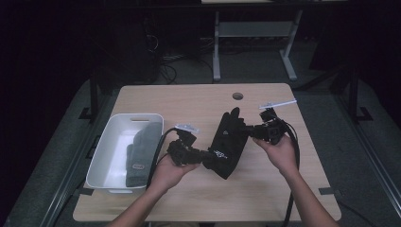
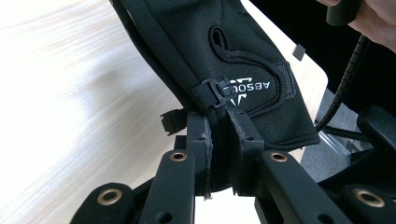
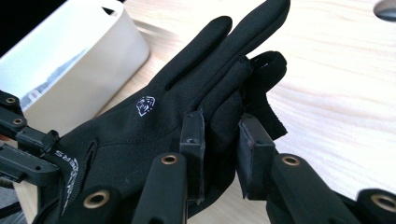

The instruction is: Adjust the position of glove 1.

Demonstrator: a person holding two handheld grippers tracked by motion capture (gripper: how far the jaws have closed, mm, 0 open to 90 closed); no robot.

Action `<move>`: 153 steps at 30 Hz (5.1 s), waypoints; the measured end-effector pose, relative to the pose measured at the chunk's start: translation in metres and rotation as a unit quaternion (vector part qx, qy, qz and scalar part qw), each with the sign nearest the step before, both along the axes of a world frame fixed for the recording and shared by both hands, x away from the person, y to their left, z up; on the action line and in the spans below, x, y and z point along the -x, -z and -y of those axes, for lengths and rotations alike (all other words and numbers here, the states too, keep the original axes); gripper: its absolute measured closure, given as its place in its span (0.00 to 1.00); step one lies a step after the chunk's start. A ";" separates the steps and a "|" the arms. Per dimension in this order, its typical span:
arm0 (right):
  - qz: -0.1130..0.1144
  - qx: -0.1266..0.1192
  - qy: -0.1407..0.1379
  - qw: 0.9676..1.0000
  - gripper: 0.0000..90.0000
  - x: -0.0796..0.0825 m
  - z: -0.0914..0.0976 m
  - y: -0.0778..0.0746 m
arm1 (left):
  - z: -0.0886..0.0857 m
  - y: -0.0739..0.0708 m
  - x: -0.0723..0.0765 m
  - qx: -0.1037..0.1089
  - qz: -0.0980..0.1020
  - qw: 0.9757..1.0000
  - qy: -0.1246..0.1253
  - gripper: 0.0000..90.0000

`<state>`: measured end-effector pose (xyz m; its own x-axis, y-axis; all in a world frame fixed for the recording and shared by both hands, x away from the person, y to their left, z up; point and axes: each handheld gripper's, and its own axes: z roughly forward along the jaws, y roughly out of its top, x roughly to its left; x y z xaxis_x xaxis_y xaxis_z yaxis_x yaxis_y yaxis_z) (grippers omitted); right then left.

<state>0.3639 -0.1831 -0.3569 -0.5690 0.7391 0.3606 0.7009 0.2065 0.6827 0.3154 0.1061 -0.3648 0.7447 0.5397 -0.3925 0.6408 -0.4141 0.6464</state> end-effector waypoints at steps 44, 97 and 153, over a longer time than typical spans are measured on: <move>0.018 0.014 -0.058 0.998 0.82 -0.022 -0.083 -0.040 | -0.075 -0.030 0.007 0.009 0.027 0.999 -0.038 0.89; 0.028 0.008 -0.106 0.994 0.82 -0.040 -0.164 -0.051 | -0.149 -0.038 0.016 0.019 0.030 0.996 -0.083 0.89; 0.014 0.011 -0.152 0.988 0.82 -0.054 -0.256 -0.030 | -0.222 -0.020 0.032 0.009 0.013 0.990 -0.142 0.89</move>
<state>0.4182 0.0732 -0.3273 -0.7753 0.5396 0.3281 0.5854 0.4192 0.6939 0.2834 0.3278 -0.3450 0.5733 0.7219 -0.3875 0.7135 -0.2074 0.6693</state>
